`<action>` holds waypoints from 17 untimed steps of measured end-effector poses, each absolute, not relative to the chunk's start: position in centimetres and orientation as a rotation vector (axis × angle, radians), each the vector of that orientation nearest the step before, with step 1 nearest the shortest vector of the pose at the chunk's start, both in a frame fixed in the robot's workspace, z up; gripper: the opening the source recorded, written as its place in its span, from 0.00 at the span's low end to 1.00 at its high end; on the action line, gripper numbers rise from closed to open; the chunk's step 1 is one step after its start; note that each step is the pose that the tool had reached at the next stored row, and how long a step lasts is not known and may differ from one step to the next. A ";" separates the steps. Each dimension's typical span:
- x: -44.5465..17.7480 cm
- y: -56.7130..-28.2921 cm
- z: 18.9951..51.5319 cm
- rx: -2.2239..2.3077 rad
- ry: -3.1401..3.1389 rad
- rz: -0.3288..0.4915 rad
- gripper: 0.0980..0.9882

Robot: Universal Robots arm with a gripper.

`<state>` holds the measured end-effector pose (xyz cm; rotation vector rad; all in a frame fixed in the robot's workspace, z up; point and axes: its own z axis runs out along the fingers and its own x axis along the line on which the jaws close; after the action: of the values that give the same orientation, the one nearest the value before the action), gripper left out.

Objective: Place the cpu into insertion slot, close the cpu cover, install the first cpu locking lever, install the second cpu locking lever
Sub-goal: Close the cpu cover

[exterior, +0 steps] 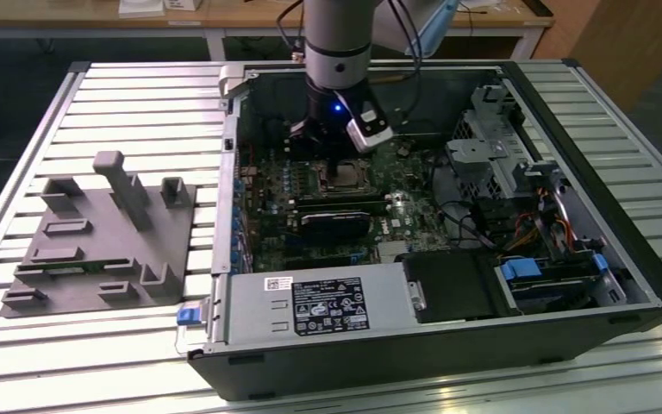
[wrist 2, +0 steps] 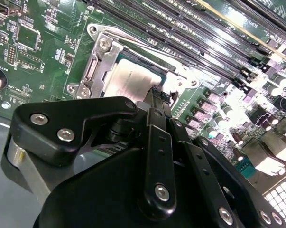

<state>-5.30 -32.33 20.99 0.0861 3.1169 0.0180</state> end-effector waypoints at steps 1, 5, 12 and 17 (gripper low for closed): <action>-5.4 -32.3 21.0 0.086 3.117 0.018 0.01; -5.7 -32.3 20.8 0.085 3.117 0.018 0.01; -6.1 -32.3 20.3 0.081 3.117 0.020 0.01; -6.1 -32.3 20.0 0.078 3.117 0.020 0.01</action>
<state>-6.13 -32.33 20.01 0.0783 3.1172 0.0202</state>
